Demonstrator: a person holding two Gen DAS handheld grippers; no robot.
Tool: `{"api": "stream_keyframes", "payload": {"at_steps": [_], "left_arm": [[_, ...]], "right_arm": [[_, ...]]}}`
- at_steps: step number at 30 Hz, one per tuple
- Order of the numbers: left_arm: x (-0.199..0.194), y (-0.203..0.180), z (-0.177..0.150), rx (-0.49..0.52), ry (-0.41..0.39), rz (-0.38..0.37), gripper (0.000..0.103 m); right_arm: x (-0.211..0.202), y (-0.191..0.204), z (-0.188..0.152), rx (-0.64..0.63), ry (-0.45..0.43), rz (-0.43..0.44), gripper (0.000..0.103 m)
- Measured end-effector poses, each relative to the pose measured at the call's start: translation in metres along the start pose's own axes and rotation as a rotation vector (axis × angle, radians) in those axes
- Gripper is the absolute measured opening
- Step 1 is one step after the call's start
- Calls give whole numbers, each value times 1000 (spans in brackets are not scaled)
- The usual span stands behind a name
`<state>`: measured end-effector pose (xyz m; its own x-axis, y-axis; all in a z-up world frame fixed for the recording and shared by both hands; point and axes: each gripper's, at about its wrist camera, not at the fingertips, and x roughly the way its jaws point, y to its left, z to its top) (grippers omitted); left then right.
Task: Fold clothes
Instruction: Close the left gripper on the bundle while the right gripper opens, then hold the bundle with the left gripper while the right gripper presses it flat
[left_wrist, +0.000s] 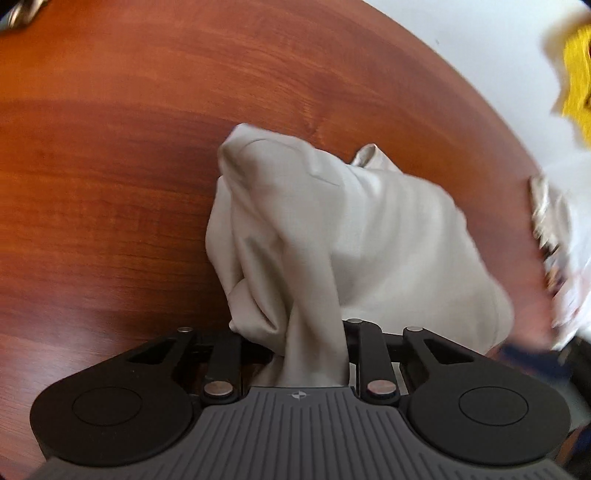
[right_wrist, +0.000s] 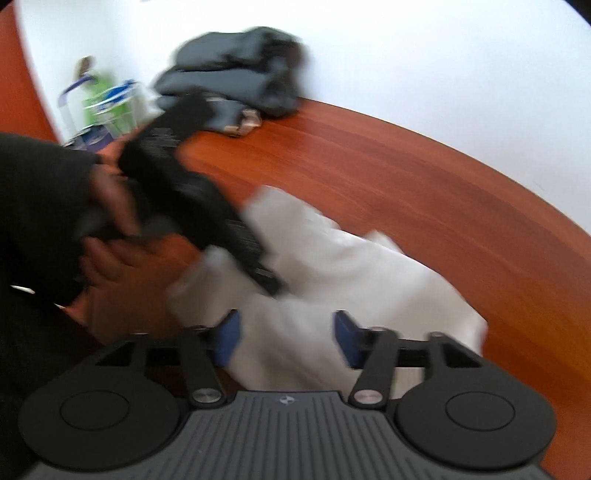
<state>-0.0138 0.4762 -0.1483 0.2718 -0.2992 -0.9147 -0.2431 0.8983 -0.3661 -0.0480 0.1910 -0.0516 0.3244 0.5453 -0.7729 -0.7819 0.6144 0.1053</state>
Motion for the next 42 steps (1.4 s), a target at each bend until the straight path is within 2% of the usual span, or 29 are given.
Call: {"api": "stream_keyframes", "payload": {"at_steps": [3, 4, 6, 8, 12, 16, 26, 34, 40, 42], "left_arm": [[-5, -11, -4, 87, -5, 76, 26], [-6, -18, -5, 130, -9, 108, 26], [-4, -26, -4, 154, -10, 137, 26], [-2, -33, -2, 167, -9, 159, 26], [4, -48, 2, 191, -9, 204, 28], [6, -51, 4, 172, -11, 229, 29], [11, -55, 1, 172, -13, 266, 30], [13, -53, 0, 169, -12, 277, 32], [13, -50, -2, 161, -17, 272, 32], [13, -48, -2, 158, -19, 270, 32]], "right_arm": [[-8, -29, -19, 76, 43, -104, 84], [-9, -35, -24, 89, 50, -122, 85], [-9, -48, -34, 122, 68, -154, 92], [-7, -65, -48, 181, 84, -167, 92], [3, -84, -66, 253, 103, -151, 92], [18, -94, -76, 281, 101, -102, 92], [44, -98, -68, 298, 67, -16, 92], [56, -103, -65, 304, 60, 15, 92], [63, -104, -62, 298, 43, 48, 86], [65, -105, -58, 294, 35, 72, 78]]}}
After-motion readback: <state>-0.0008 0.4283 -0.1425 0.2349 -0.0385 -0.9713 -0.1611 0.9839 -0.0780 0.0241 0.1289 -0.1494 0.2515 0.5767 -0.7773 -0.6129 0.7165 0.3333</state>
